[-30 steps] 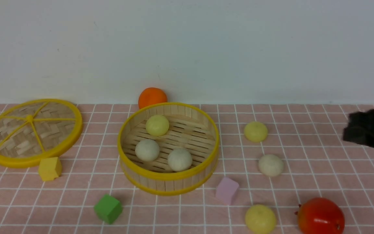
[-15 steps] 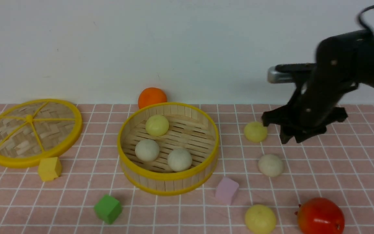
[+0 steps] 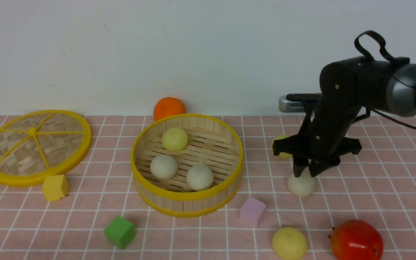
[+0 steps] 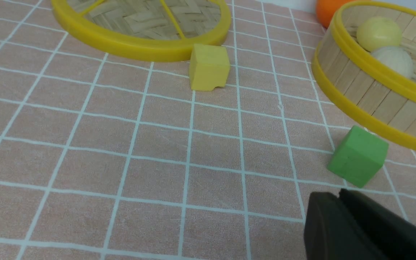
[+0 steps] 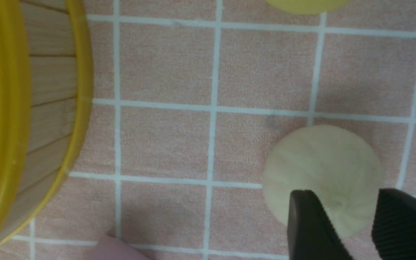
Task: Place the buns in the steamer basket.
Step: Use the right arm to grab a steamed stuffed bun
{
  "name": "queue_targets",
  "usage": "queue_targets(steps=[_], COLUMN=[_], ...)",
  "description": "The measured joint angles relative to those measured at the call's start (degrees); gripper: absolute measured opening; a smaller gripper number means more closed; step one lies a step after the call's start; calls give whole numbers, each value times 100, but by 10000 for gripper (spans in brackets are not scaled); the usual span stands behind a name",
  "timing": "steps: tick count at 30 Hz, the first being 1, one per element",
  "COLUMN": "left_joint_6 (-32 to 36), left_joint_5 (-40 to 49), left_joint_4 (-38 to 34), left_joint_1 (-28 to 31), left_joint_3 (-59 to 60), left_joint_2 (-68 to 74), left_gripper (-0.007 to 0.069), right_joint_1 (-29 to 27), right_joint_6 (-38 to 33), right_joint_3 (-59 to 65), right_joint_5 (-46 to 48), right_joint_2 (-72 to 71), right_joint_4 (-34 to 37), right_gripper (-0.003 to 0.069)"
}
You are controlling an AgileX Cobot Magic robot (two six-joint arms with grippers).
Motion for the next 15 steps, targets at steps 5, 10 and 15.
queue_targets(steps=[5,10,15], left_joint_6=[0,0,0], left_joint_5=[0,0,0], left_joint_4=[0,0,0], left_joint_1=[0,0,0], left_joint_3=[0,0,0], left_joint_2=[0,0,0], left_gripper=[89,94,94], right_joint_1=[0,0,0], right_joint_6=[0,-1,-39], right_joint_3=[-4,-11,-121], right_joint_5=[-6,-49,132], right_joint_2=[219,243,226], right_joint_4=[-104,-108,-116], right_gripper=[299,186,24])
